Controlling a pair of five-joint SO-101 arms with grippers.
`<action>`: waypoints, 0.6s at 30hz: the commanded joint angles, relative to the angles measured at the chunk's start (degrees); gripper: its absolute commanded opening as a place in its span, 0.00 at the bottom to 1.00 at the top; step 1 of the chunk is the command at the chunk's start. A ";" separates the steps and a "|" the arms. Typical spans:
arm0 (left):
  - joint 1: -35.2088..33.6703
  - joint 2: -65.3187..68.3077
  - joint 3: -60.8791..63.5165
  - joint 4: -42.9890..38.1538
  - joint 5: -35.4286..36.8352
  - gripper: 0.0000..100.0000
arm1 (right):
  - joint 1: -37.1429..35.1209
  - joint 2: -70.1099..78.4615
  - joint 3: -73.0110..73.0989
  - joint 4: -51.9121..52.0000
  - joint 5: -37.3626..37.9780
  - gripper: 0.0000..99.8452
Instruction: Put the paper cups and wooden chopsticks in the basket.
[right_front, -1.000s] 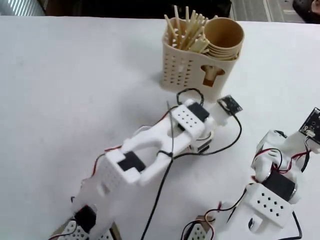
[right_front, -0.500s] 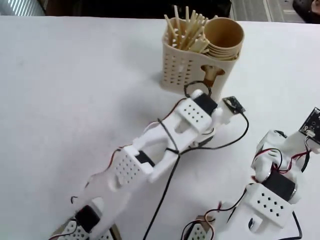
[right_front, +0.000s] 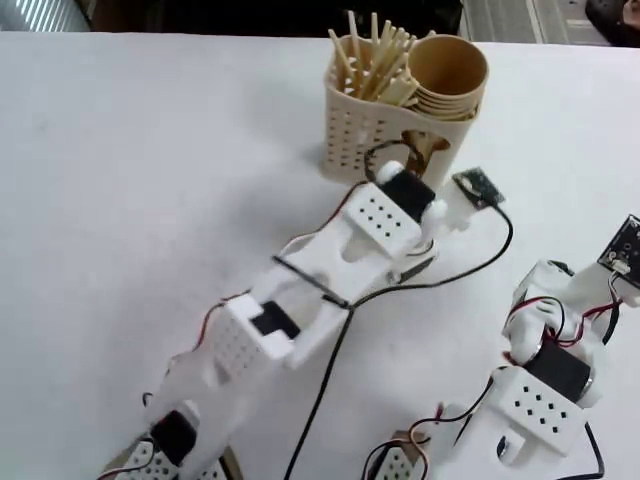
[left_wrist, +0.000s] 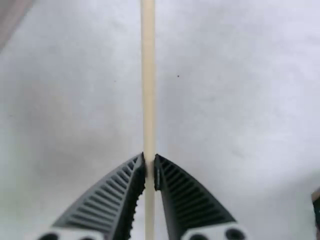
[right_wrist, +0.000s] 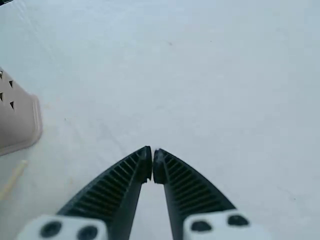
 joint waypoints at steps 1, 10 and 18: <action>-0.31 -19.12 3.96 0.26 -0.35 0.02 | 0.66 -1.36 -0.18 -0.75 0.62 0.02; -6.73 -44.44 4.57 -5.80 -0.18 0.02 | 0.66 -1.19 -0.18 -0.75 0.62 0.02; -12.88 -45.76 4.84 -28.13 0.09 0.02 | 0.66 -1.19 -0.18 -0.75 0.62 0.02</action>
